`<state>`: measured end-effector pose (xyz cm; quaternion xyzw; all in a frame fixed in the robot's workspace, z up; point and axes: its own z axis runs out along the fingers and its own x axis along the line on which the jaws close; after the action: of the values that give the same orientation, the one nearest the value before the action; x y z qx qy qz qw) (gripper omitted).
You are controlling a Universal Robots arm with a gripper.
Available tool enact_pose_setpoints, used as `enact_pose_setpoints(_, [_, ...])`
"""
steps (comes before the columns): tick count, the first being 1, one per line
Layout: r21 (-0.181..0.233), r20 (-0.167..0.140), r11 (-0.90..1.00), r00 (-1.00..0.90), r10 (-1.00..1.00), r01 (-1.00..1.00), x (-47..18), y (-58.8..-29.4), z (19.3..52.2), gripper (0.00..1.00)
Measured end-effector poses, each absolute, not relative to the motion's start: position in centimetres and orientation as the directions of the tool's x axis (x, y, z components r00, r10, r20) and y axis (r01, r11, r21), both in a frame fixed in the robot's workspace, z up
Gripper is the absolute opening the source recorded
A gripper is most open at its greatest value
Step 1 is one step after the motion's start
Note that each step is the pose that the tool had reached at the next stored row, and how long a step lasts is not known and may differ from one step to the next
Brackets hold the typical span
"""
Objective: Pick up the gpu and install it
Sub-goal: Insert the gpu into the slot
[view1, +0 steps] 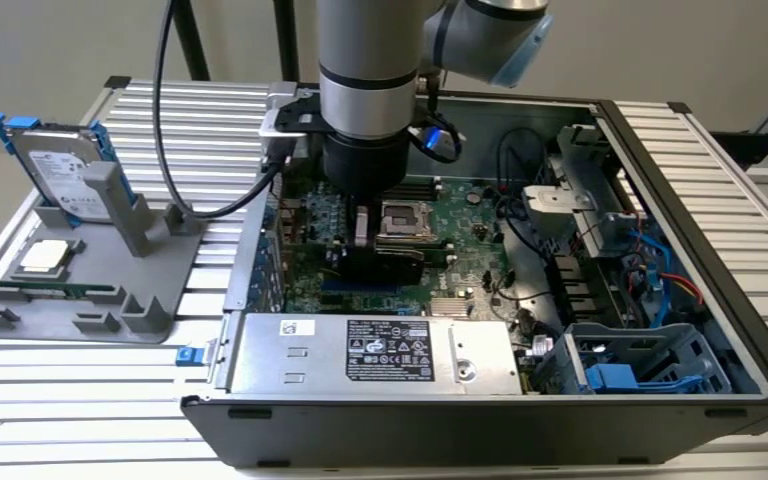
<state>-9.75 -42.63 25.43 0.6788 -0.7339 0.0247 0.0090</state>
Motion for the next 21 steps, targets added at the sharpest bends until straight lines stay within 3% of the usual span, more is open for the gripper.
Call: enact_pose_setpoints(21, [-0.024, 0.046, 0.077, -0.078, -0.996, -0.997, -9.75, -43.06, 25.40, 0.00])
